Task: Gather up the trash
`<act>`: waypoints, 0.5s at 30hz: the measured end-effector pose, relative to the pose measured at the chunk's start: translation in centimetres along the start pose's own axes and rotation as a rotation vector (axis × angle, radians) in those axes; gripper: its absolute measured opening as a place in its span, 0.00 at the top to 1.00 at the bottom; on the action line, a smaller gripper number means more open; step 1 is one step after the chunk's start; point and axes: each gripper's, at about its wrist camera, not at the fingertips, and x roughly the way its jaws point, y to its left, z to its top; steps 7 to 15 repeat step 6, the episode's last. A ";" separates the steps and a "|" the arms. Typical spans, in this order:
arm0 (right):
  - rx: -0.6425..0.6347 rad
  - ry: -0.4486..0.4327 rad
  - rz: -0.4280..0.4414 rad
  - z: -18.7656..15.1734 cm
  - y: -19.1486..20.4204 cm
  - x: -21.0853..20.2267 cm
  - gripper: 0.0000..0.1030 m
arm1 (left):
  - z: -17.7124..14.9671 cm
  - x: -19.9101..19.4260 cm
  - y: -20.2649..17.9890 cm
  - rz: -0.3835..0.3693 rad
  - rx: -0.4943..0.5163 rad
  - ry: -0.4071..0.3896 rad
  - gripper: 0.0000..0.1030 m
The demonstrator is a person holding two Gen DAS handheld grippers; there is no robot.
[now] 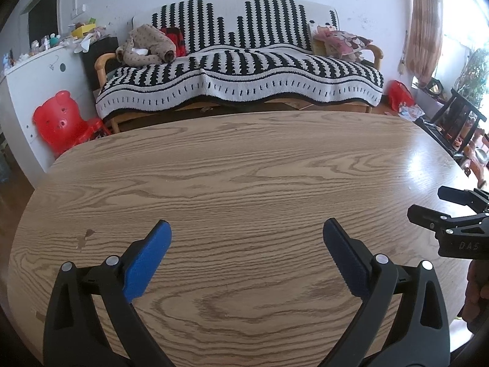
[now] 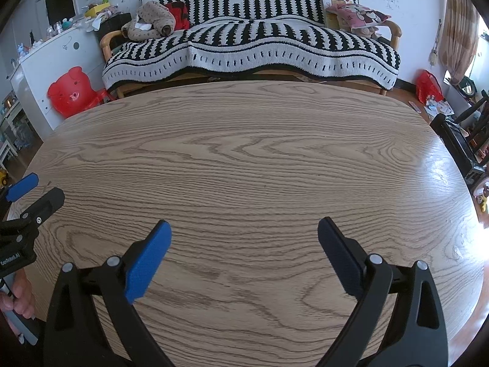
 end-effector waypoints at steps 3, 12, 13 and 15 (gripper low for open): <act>-0.001 0.000 -0.001 0.0 0.0 0.0 0.09 | 0.1 0.2 0.1 -0.009 -0.019 0.014 0.06; 0.001 -0.001 -0.004 -0.1 -0.5 -0.2 0.08 | 0.1 0.3 0.2 -0.018 -0.028 0.025 0.06; 0.001 -0.001 -0.004 -0.1 -0.5 -0.2 0.08 | 0.1 0.3 0.2 -0.018 -0.028 0.025 0.06; 0.001 -0.001 -0.004 -0.1 -0.5 -0.2 0.08 | 0.1 0.3 0.2 -0.018 -0.028 0.025 0.06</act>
